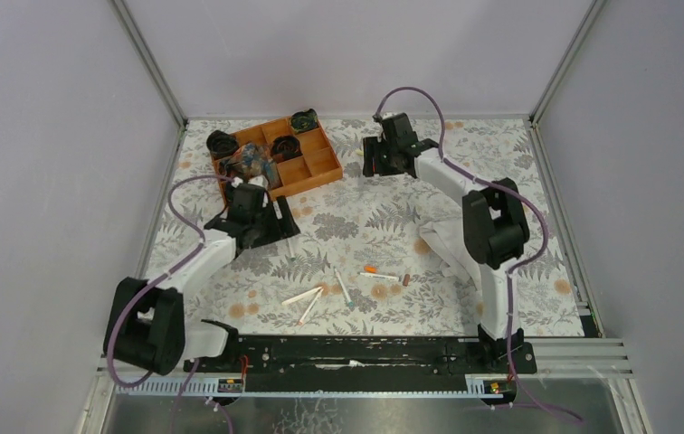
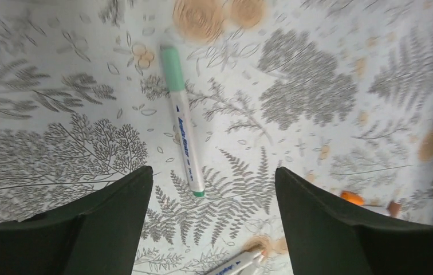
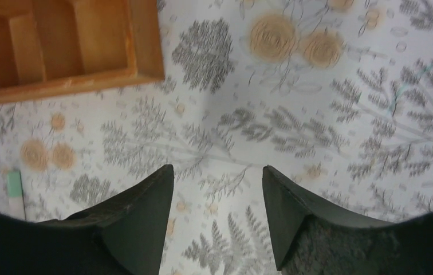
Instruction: Insert the pens into the pen caps
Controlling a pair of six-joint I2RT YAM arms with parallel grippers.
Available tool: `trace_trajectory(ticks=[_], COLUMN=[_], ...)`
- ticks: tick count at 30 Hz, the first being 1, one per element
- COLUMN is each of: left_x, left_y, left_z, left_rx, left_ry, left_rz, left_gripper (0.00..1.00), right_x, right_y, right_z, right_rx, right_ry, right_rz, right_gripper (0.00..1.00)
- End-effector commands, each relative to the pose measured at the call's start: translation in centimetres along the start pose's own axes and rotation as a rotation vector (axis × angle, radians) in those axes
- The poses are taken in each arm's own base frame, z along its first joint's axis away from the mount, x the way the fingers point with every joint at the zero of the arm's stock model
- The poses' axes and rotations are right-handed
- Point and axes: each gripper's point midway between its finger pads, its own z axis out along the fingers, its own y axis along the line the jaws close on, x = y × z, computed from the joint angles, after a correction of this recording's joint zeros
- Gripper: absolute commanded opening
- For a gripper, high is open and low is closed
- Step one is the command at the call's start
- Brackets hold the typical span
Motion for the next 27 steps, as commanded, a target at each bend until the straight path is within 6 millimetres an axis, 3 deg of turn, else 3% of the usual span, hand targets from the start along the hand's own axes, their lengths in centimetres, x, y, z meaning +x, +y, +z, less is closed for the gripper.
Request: trace_trajectory(ticks=[1, 6, 12, 21, 27], left_x=[-5.0, -7.3, -8.6, -8.6, -8.7], left_y=[-1.3, -1.6, -1.4, -0.4, -0.2], left_z=[-4.3, -8.4, -10.9, -11.0, -11.2], left_rx=[-0.005, -0.009, -0.005, -0.032, -0.037], left_ry=[-0.163, -0.242, -0.314, -0.325, -0.333], left_rz=[0.027, 0.065, 0.1, 0.135, 0.152], left_gripper=[0.8, 0.85, 0.87, 0.88, 0.88], right_x=[-4.8, -6.5, -8.8, -10.5, -11.0], right_y=[-0.6, -1.4, -1.1, -0.1, -0.9], right_z=[2.2, 6.2, 9.6, 11.9, 12.9], right_rx=[-0.038, -0.078, -0.147, -0.242, -0.208], right_ry=[-0.1, -0.112, -0.156, -0.223, -0.252], right_rz=[0.026, 0.064, 0.106, 0.119, 0.118], right_gripper=[0.63, 0.59, 0.57, 0.62, 0.62])
